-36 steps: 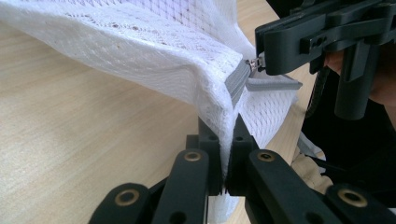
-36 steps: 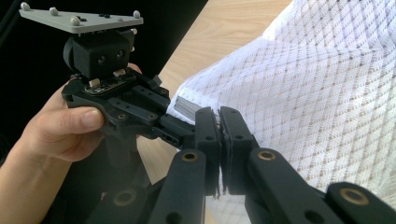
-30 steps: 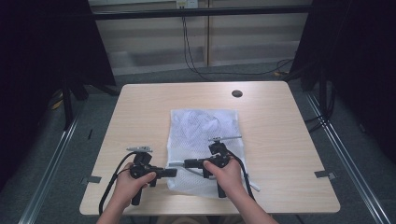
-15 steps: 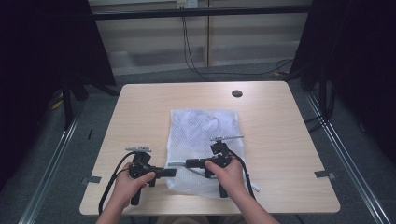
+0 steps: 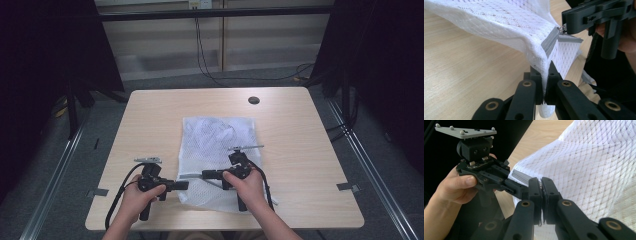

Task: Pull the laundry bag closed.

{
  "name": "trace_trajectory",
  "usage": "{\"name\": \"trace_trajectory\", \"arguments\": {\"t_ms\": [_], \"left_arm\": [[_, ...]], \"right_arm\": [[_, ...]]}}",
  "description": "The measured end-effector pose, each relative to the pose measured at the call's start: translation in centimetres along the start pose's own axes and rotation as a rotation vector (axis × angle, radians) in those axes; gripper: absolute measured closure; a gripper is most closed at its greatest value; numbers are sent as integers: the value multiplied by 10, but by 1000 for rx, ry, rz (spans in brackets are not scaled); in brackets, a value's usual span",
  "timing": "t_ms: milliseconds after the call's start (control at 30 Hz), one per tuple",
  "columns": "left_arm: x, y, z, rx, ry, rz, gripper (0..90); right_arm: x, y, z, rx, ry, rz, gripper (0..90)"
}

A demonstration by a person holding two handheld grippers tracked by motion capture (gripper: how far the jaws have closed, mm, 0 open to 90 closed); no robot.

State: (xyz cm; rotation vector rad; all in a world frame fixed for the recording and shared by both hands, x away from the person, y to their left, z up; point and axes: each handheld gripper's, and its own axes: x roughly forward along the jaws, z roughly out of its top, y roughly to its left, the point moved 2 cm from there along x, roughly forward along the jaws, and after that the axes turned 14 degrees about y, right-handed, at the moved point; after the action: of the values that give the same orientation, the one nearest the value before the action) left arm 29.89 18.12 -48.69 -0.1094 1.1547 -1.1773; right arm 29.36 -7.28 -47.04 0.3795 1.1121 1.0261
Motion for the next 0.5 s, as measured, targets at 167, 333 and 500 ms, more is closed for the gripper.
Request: {"name": "trace_trajectory", "arguments": {"t_ms": [167,333,500], "left_arm": [[0,-1,-1,-14,7,-11,884],[1,-1,-1,-9,11,-11,884],[1,-1,-1,-13,10,-13,884]], "right_arm": [[0,-1,-1,5,8,-5,869],[-1,-1,-1,0,10,-8,869],[-2,-2,-1,-2,11,-5,869]]}}
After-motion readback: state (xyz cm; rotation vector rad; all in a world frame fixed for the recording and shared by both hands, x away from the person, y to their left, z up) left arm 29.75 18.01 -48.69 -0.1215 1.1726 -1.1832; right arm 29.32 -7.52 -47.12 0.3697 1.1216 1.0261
